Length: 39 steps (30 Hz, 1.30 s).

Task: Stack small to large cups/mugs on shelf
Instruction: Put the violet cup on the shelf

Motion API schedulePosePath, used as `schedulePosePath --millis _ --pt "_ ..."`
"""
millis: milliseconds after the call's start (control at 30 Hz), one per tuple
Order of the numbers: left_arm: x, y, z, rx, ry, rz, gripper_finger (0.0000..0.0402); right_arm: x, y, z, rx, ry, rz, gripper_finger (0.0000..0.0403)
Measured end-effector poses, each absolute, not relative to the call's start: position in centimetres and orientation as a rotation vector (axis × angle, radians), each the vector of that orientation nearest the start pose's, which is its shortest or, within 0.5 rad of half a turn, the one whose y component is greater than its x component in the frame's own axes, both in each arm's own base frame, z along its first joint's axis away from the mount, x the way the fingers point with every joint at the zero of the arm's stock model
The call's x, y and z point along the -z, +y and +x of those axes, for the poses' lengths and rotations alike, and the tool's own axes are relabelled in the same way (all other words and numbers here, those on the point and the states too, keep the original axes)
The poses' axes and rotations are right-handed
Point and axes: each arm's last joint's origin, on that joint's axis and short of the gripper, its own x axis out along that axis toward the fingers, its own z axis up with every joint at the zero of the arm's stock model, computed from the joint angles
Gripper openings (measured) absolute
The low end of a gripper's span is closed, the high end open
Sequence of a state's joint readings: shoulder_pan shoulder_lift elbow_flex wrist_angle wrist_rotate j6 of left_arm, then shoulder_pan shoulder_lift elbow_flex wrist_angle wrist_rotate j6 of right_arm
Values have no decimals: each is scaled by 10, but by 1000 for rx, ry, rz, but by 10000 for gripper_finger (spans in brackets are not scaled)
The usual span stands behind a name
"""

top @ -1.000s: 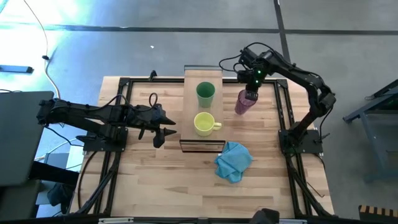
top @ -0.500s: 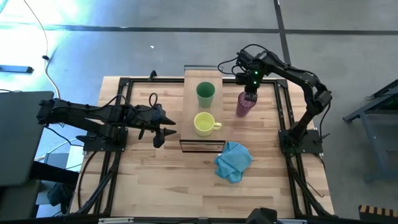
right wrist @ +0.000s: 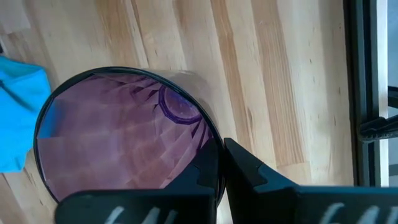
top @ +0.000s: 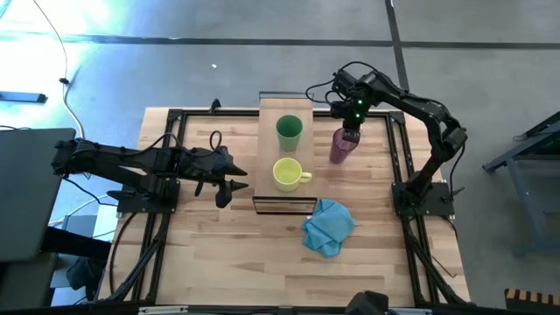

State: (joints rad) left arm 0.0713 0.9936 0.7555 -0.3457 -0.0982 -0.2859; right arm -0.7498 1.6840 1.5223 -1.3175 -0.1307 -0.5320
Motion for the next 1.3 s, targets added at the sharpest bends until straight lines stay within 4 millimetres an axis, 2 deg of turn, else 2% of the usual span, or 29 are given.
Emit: schedulePosePath --millis 133,500,733,1033,1300 --pt "-272 18 208 -247 559 -269 184 -290 -209 230 118 1402 206 6" --pt "-272 18 208 -249 558 -277 184 -290 -210 232 131 1375 216 67" --pt "-272 18 208 -250 560 -277 184 -290 -210 232 150 1372 233 68" --pt "-271 18 208 -250 565 -277 184 -289 -215 219 266 1419 397 68" --pt "-271 18 207 -251 573 -276 184 -289 -214 218 304 1421 453 68"
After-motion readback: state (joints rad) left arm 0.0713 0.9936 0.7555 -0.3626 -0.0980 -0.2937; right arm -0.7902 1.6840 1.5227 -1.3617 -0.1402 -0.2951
